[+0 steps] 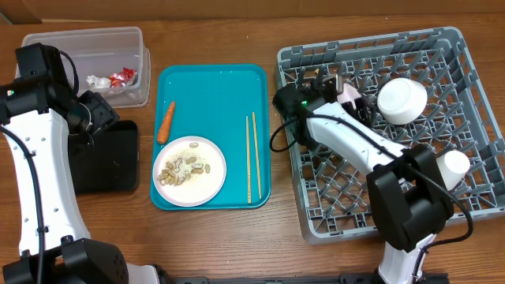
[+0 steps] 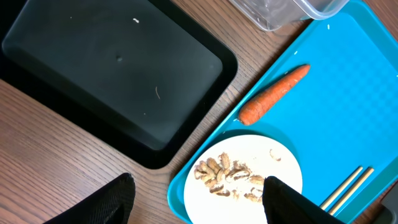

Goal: Sort waste into correct bins and load items into the dishwasher
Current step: 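Lower the pink bowl into the rack and open the right gripper, then reach the left gripper to the white plate's rim and grasp it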

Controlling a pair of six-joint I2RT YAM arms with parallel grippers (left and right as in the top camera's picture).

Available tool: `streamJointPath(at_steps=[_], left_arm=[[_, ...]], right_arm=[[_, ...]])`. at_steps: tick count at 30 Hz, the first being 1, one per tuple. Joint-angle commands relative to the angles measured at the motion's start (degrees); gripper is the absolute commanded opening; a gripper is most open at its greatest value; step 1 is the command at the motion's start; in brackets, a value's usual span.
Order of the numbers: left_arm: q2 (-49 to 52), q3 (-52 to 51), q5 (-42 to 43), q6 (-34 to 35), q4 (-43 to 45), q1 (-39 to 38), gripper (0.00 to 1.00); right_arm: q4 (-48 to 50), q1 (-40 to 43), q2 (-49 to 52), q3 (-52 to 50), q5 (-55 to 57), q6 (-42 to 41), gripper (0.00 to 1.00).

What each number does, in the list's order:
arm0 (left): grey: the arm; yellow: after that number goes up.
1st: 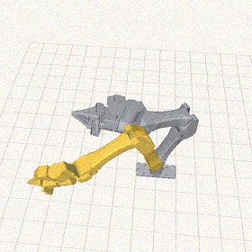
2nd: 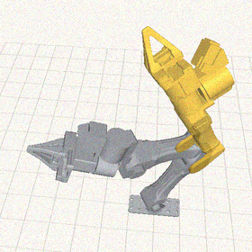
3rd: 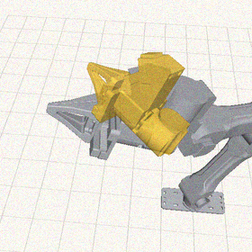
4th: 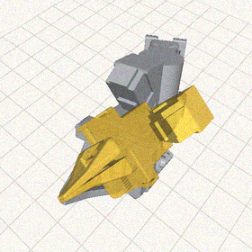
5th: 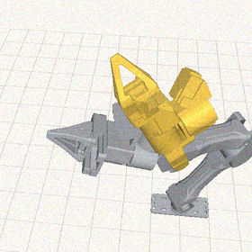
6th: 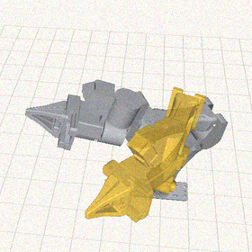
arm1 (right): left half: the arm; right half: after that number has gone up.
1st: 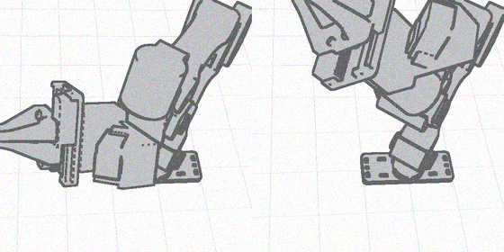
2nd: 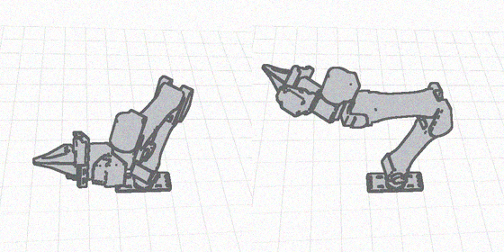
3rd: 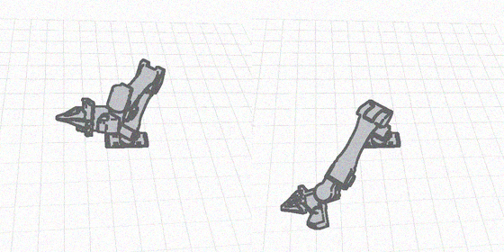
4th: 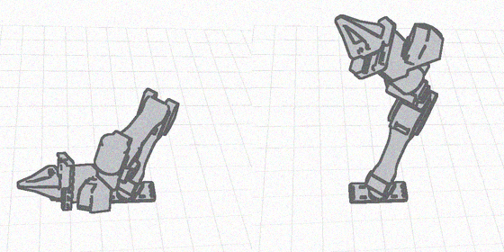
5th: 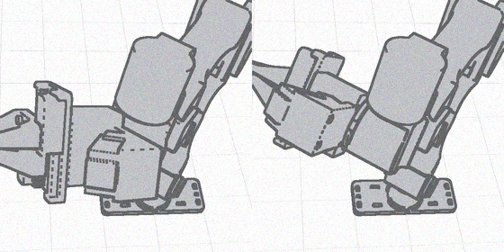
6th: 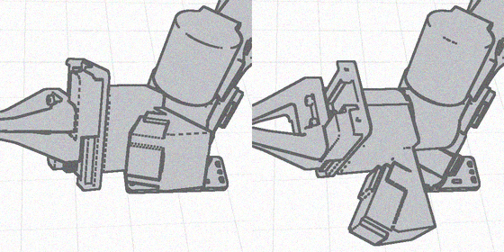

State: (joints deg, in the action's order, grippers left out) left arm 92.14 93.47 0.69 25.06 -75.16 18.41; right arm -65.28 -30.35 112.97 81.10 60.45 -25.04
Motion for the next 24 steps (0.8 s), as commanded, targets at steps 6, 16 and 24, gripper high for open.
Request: streamJointPath(at_steps=[6, 16, 24], left_arm=[[-1.6, 0.8, 0.5, -0.9, 0.2, -0.1, 0.68], [-1.6, 0.8, 6.5, -4.8, -0.3, -2.0, 0.68], [-1.5, -1.6, 6.4, -4.7, -2.6, -16.9, 0.69]], right_arm=[[0.2, 0.6, -13.8, 2.2, -19.4, -6.4, 1.00], [2.5, 13.5, -30.5, 3.2, -65.1, 17.7, 1.00], [-2.5, 17.3, -30.5, 3.2, -68.0, 19.3, 1.00]])
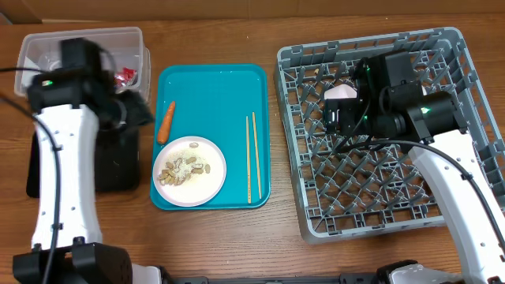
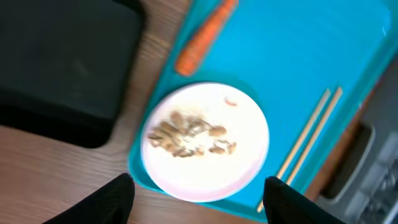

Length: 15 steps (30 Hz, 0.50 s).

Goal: Sort waste into correct bins and load items into the dishwasher
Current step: 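Reach the left gripper to the white plate's rim and grasp it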

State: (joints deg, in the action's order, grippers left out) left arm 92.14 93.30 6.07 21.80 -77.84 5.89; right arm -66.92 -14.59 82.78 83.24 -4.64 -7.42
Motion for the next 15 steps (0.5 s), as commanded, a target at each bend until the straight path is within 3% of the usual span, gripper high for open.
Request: streamJointPath(at_steps=[1, 6, 11, 15], left_arm=[[-1.5, -2.9, 1.0, -0.9, 0.2, -7.2, 0.69], [-1.5, -16.0, 1.0, 4.0, 6.8, -20.5, 0.68], [-1.5, -27.8, 0.2, 4.0, 16.2, -27.8, 0.64], [-1.5, -34.7, -0.7, 4.0, 24.5, -29.2, 0.59]], right_arm=[[-1.5, 2.4, -0.3, 1.0, -3.0, 1.7, 1.00], [-4.4, 6.3, -0.3, 1.0, -3.0, 1.7, 1.00], [-4.4, 6.4, -0.3, 1.0, -3.0, 1.7, 1.00], [-4.4, 6.4, -0.3, 1.0, -3.0, 1.7, 1.00]])
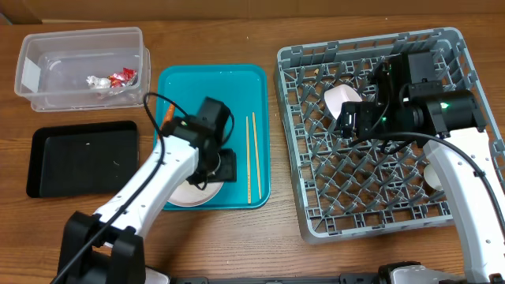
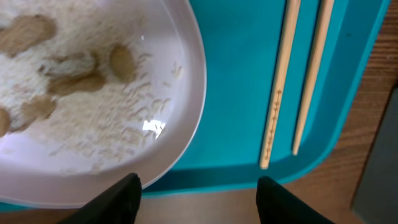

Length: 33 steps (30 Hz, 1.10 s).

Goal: Sort waste into correct bins and load items into the dishwasher
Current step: 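Reach the left gripper to the white plate's rim and grasp it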

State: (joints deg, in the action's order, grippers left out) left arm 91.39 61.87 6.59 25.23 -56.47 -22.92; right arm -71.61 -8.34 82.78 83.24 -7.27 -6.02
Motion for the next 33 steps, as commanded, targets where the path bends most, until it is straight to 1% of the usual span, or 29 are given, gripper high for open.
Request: streamJointPath(at_steps=[1, 6, 9, 12, 17, 19, 25, 28, 29, 33], left_arm=[[-0.8, -3.9, -1.4, 0.5, 4.1, -0.4, 0.58], [-0.8, -7.5, -2.1, 0.5, 12.4, -0.4, 0.56], [-0.8, -8.2, -2.1, -0.6, 14.2, -0.4, 0.55], [-0.7, -9.6, -2.1, -0.9, 16.6, -0.4, 0.50], [-0.7, -10.1, -2.1, -1.0, 17.8, -0.4, 0.45], [-0.7, -10.1, -2.0, -1.0, 17.7, -0.5, 0.41], [2.6, -10.1, -2.1, -1.5, 17.8, -1.8, 0.40], [6.0, -10.1, -2.1, -1.5, 17.7, -1.9, 0.34], [6.7, -10.1, -2.1, -1.5, 17.8, -1.9, 0.31], [7.3, -10.1, -2.8, -1.6, 17.8, -1.9, 0.20]], right_arm=[[0.3, 0.1, -0.3, 1.0, -0.4, 0.3, 1.00], [0.3, 0.1, -0.3, 1.0, -0.4, 0.3, 1.00], [0.3, 0.1, -0.3, 1.0, -0.4, 0.3, 1.00], [0.3, 0.1, -0.3, 1.0, -0.4, 0.3, 1.00], [0.3, 0.1, -0.3, 1.0, -0.4, 0.3, 1.00], [0.3, 0.1, -0.3, 1.0, -0.4, 0.3, 1.00], [0.3, 0.1, -0.3, 1.0, -0.4, 0.3, 1.00], [0.3, 0.1, -0.3, 1.0, -0.4, 0.3, 1.00], [0.3, 0.1, -0.3, 1.0, -0.4, 0.3, 1.00], [0.3, 0.1, -0.3, 1.0, -0.4, 0.3, 1.00]])
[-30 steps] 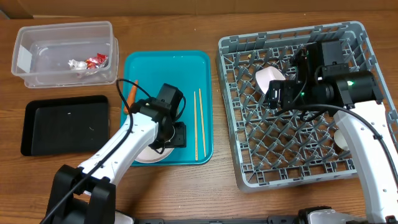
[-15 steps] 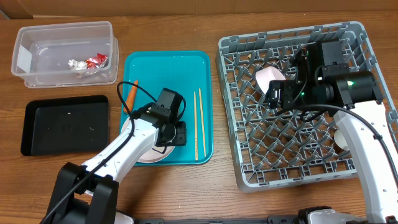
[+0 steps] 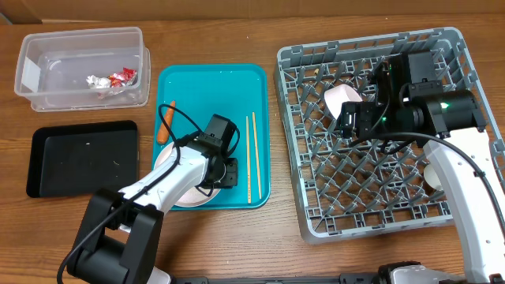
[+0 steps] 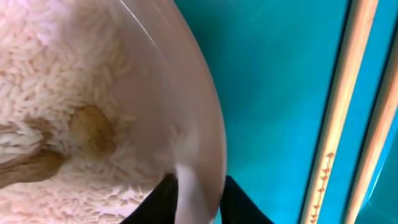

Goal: Sort waste into correct bins and load items into the dishwasher
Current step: 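Reach the left gripper to the white plate's rim and grasp it, then carry the plate left and tip rice and shells onto the black tray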

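Observation:
A white plate (image 4: 93, 74) of rice and food scraps lies on the teal tray (image 3: 213, 87). My left gripper (image 4: 199, 194) is shut on its right rim, one finger inside and one outside. A carrot (image 3: 163, 130) lies at the tray's left, partly behind my left arm. Two chopsticks (image 3: 251, 158) lie on the tray to the right of the plate. Over the grey dish rack (image 3: 379, 197), my right gripper (image 3: 347, 122) is at the near edge of a pale pink cup (image 3: 341, 99) and appears shut on it.
A clear bin (image 3: 79, 55) with wrappers stands at the back left. In front of it lies a black tray (image 3: 83, 158). A white cup (image 3: 434, 175) shows in the rack beside my right arm. The chopsticks (image 4: 339, 124) lie close to the right of my left fingers.
My left gripper was open just above the plate's right edge; it is now lower and shut on the rim. The right arm and the pink cup have not moved.
At first my left gripper hung open by the black tray and my right held the pink cup at the rack's back left. Then the left was open over the plate. It came down at the plate's right rim and is now shut on it.

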Controlling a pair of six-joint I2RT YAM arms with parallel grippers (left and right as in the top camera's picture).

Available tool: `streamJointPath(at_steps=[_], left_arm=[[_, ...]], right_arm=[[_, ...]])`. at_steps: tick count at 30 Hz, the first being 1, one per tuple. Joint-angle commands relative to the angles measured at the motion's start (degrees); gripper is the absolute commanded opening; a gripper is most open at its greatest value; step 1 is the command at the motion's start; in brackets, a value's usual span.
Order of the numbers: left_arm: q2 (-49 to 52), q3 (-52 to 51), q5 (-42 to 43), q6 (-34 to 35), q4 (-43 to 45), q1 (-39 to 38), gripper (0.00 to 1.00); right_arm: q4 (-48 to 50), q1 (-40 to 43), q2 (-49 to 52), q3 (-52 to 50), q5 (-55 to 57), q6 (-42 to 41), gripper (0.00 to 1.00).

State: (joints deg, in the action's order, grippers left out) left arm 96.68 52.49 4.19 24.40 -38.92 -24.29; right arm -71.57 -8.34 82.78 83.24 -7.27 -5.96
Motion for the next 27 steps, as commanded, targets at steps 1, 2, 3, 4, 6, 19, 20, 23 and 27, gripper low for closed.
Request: streamJointPath(at_steps=[1, 2, 3, 4, 6, 19, 20, 23, 27], left_arm=[[2.0, -0.7, -1.2, -1.3, 0.3, -0.4, 0.15], [2.0, -0.6, -2.0, -1.5, 0.2, -0.4, 0.11], [2.0, -0.6, -4.7, -1.7, 0.2, -0.4, 0.08], [2.0, -0.6, -6.0, -1.7, 0.2, -0.4, 0.07], [2.0, -0.6, -7.8, -1.7, 0.2, -0.4, 0.04], [2.0, 6.4, -12.2, -1.7, -6.0, -0.4, 0.04], [2.0, 7.3, -12.6, -1.7, -7.0, -0.4, 0.04], [2.0, 10.1, -13.4, -1.7, -9.6, -0.4, 0.04], [2.0, 13.7, -13.8, -1.7, -12.5, -0.4, 0.04]], right_arm=[[0.3, 0.1, -0.3, 1.0, -0.3, 0.2, 1.00], [0.3, 0.1, -0.3, 1.0, -0.4, 0.2, 1.00], [0.3, 0.1, -0.3, 1.0, -0.4, 0.2, 1.00], [0.3, 0.1, -0.3, 1.0, -0.4, 0.2, 1.00], [0.2, 0.1, -0.3, 1.0, -0.4, 0.2, 1.00], [-4.4, 0.1, -0.3, 1.0, 2.4, -0.3, 1.00], [-4.5, 0.1, -0.3, 1.0, 3.0, -0.5, 1.00], [-4.7, 0.1, -0.3, 1.0, 3.8, -0.7, 1.00], [-4.7, 0.1, -0.3, 1.0, 3.8, -0.7, 1.00]])
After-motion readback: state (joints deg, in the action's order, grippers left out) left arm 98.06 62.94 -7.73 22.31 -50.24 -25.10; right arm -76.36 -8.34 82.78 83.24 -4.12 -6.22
